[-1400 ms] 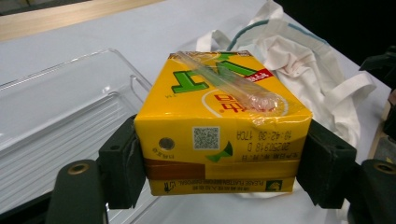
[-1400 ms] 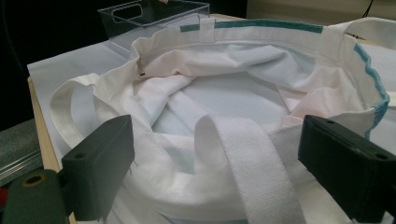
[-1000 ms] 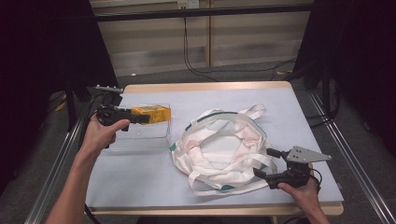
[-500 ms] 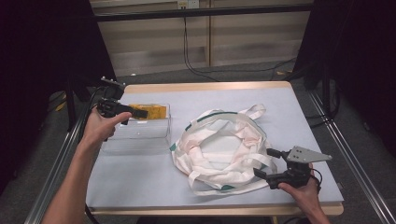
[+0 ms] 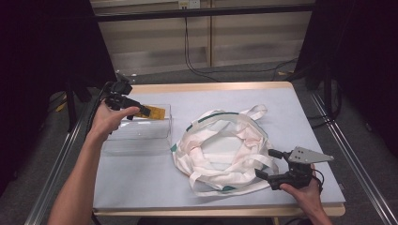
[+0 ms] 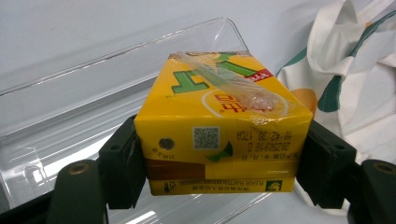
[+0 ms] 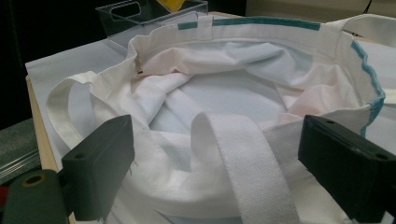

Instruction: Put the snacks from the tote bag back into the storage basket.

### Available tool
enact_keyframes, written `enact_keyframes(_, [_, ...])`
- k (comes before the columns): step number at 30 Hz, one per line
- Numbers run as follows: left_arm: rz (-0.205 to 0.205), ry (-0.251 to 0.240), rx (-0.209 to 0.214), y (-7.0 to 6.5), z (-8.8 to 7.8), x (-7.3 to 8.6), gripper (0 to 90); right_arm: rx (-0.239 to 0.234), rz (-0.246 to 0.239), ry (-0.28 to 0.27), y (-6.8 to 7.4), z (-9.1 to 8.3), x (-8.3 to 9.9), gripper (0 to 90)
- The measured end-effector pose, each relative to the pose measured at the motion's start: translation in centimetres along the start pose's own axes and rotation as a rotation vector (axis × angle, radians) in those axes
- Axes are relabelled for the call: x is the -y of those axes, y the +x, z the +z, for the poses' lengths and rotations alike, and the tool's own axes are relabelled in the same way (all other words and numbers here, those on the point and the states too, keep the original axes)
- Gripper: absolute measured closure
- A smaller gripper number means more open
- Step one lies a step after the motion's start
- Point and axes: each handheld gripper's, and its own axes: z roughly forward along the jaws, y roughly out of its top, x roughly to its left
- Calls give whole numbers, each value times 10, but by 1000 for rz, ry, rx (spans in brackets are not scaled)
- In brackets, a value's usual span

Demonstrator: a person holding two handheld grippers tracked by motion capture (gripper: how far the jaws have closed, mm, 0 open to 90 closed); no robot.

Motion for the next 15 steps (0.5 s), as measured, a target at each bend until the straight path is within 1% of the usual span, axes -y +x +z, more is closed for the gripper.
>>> enact_keyframes(1, [-5, 5, -2, -1, 1, -2, 275, 1, -2, -3, 0, 0, 0, 107])
enact_keyframes(2, [2, 15, -2, -2, 2, -4, 275, 1, -4, -4, 0, 0, 0, 107])
enact_keyframes(3, [-3, 20, -8, -3, 4, -6, 274, 2, -4, -4, 0, -1, 0, 108])
enact_keyframes(4, [-15, 14, -11, -5, 5, -7, 275, 3, 1, -4, 0, -1, 0, 107])
enact_keyframes(5, [-18, 16, -10, -5, 6, -8, 275, 3, 1, -4, 0, -1, 0, 107])
enact_keyframes(6, [-18, 22, 0, -5, 7, -10, 275, 1, 1, -4, 0, -1, 0, 108])
enact_keyframes(7, [-28, 23, -3, -6, 8, -11, 275, 2, 1, -4, 0, -2, 0, 107])
enact_keyframes(9, [-36, 41, -27, -6, 10, -14, 274, 2, 2, -4, 0, -2, 0, 107])
enact_keyframes(10, [-44, 49, -21, -6, 11, -16, 274, 1, 2, -4, 0, -2, 0, 107])
enact_keyframes(11, [-59, 50, -28, -7, 13, -17, 274, 1, 0, -5, 0, -2, 0, 107])
enact_keyframes(13, [-50, 74, -29, -6, 14, -21, 274, 2, 0, -5, -1, -2, 0, 107])
enact_keyframes(14, [-57, 79, -28, -6, 14, -22, 275, 1, 1, -4, -1, -2, 0, 107])
enact_keyframes(15, [-54, 81, -38, -5, 16, -22, 274, 0, 2, -4, -1, -2, 0, 107])
